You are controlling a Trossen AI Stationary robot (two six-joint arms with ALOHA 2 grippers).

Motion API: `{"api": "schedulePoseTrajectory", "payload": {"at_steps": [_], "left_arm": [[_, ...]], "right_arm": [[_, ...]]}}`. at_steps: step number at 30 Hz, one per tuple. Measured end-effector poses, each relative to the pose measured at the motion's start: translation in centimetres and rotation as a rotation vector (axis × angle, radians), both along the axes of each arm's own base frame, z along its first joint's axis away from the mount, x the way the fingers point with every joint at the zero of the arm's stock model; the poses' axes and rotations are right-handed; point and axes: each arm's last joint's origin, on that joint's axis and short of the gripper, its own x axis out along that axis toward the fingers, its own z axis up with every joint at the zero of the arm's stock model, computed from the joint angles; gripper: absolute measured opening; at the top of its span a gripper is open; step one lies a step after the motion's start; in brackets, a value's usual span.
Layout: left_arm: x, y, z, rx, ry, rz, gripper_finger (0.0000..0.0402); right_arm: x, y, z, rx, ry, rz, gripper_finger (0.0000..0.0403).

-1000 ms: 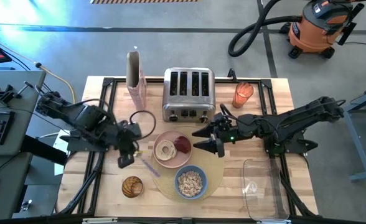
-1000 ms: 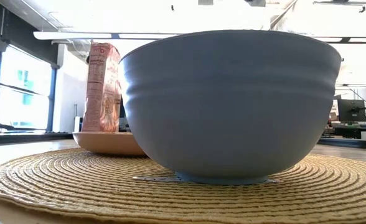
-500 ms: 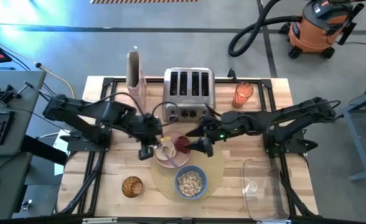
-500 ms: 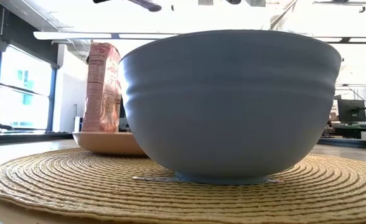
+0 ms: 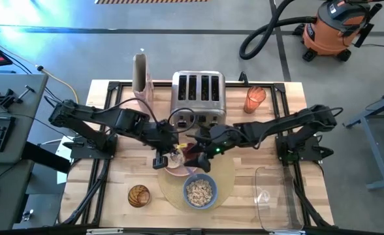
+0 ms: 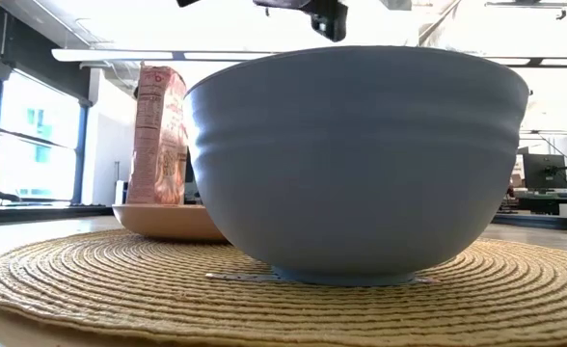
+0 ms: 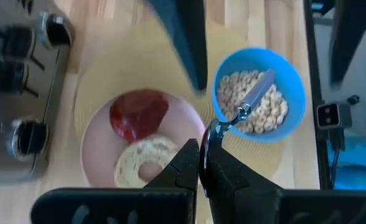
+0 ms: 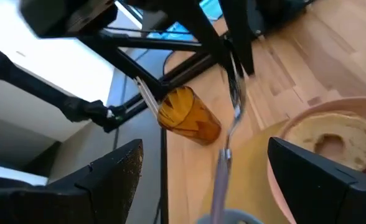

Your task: Arrange a breakfast setting

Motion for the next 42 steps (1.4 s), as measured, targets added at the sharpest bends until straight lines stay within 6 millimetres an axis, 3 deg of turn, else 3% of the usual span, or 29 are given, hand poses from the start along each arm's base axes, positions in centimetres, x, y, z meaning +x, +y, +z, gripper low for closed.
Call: {"api": "schedulePoseTrajectory", "payload": {"at_steps": [8,14,36,42], "left_arm": [[0.66,-0.08,0.42,0.003,-0.08,0.003,0.0007],[0.98,-0.14,0.72,0.007,-0.128,-0.003,0.0007],[1.0,-0.13,0.73,-0.026,-0.125,0.038,0.0008],[1.05,0.01,0.75,-0.029,-0.129,0.053,0.0012]], "right_arm": [[0.4,0.09,-1.04,0.002,0.045,0.0,0.0322],[0.35,0.08,-1.14,-0.012,0.053,0.005,0.0293],[0.3,0.21,-1.16,0.106,0.093,0.0,0.0016],[0.3,0.24,-1.15,0.138,0.103,-0.014,0.0017]]}}
